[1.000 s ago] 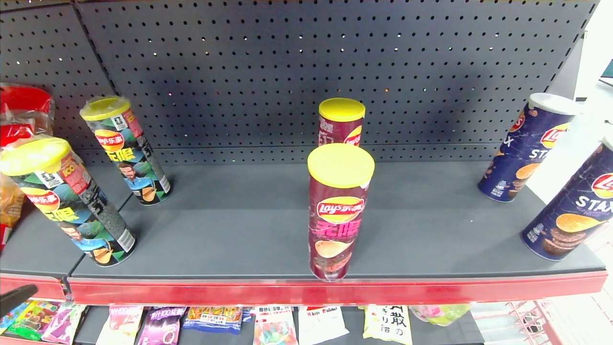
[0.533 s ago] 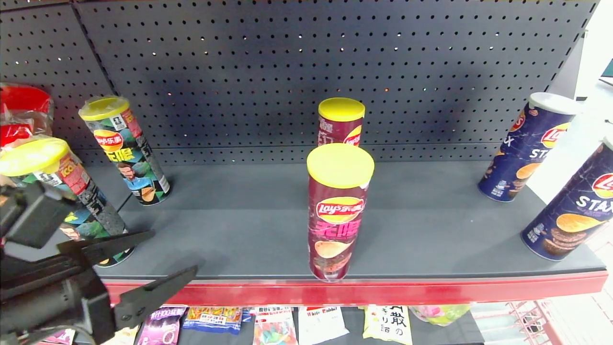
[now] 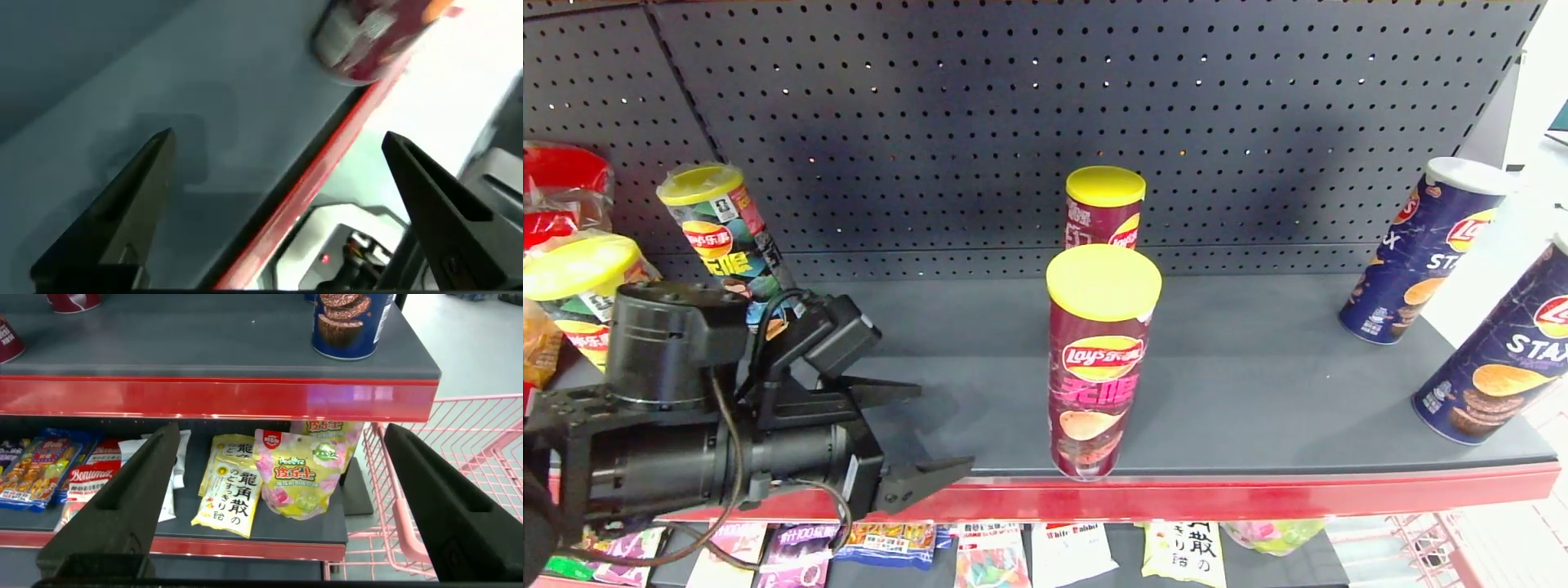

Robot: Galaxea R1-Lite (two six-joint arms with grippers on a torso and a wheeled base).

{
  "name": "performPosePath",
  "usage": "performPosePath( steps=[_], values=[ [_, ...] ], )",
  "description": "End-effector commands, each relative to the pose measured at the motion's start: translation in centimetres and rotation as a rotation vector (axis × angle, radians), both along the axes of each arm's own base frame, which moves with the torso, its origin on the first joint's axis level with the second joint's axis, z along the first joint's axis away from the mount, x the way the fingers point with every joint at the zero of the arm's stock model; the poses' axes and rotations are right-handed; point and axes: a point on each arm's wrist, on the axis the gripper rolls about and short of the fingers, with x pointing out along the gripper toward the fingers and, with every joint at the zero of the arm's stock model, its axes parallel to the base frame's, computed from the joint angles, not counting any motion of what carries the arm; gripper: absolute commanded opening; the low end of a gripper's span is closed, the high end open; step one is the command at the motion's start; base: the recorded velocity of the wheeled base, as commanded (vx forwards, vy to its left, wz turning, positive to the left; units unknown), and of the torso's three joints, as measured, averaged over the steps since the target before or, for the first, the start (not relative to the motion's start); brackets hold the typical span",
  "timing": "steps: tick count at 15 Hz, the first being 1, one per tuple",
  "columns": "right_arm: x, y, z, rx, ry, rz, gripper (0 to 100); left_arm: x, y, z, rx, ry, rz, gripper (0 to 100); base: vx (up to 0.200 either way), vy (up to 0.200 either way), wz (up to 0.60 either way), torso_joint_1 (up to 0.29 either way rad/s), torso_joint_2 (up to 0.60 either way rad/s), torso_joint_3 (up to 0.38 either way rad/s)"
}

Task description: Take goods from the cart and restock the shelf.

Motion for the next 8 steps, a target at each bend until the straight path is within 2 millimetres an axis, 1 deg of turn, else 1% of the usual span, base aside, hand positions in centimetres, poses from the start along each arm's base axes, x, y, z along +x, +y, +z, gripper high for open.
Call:
performPosePath(
  steps=[1, 3, 5, 8],
  values=[
    [0.0, 0.0, 0.0, 0.0, 0.0, 0.001, 100, 1.4, -1.7, -0.9, 0.018, 0.031, -0.052, 100, 0.0, 0.0, 0.0, 0.0, 0.0, 0.0],
    [0.0, 0.0, 0.0, 0.0, 0.0, 0.001, 100, 2.6, -2.6, -1.4, 0.052, 0.003, -0.086, 100, 0.0, 0.0, 0.0, 0.0, 0.0, 0.0],
    [0.0, 0.0, 0.0, 0.0, 0.0, 0.001, 100, 3.0, -2.9, -1.7, 0.073, -0.009, -0.108, 100, 0.0, 0.0, 0.0, 0.0, 0.0, 0.0],
    [0.0, 0.0, 0.0, 0.0, 0.0, 0.001, 100, 3.9, -4.1, -2.3, 0.094, -0.02, -0.142, 100, 0.0, 0.0, 0.0, 0.0, 0.0, 0.0]
  ],
)
